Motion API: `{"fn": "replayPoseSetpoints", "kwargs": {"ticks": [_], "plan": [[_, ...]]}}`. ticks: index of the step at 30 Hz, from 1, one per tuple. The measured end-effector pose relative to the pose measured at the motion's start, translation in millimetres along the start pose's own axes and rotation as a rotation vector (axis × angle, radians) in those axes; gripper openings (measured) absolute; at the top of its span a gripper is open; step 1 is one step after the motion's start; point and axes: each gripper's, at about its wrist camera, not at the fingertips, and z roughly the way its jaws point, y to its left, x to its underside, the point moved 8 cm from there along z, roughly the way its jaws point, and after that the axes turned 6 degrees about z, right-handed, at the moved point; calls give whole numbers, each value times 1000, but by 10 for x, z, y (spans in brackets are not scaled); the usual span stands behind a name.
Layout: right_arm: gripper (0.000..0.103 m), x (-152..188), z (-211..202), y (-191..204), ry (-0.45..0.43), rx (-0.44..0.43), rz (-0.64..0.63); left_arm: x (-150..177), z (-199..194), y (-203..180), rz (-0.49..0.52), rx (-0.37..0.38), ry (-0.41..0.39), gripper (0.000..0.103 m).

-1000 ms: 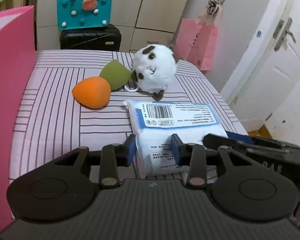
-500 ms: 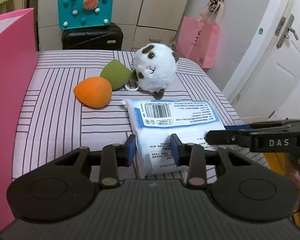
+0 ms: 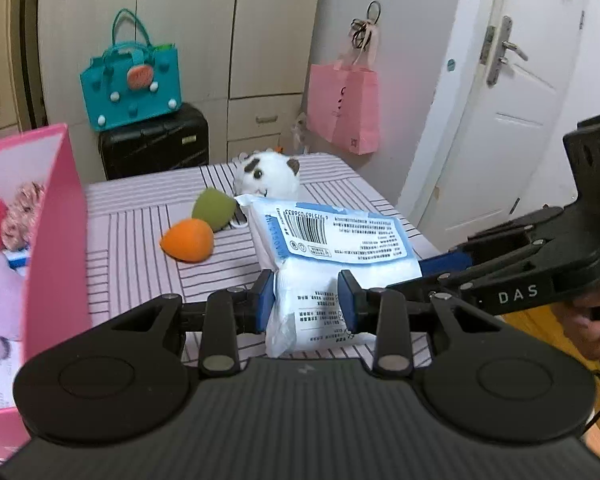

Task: Organize soft objects
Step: 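Lift the wipes pack with both tools and carry it over the pink box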

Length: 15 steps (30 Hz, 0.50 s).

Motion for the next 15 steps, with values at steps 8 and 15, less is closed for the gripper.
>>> {"fn": "replayPoseSetpoints", "kwargs": {"ticks": [8,15], "plan": [[48,-97,-261,516,-48,-2,-128,-59,-477,172,-2,-12,-51,33],[55,-341,-330,1155,-100,-27,-299,-197,-1014,512,16,-120,-141,33]]}}
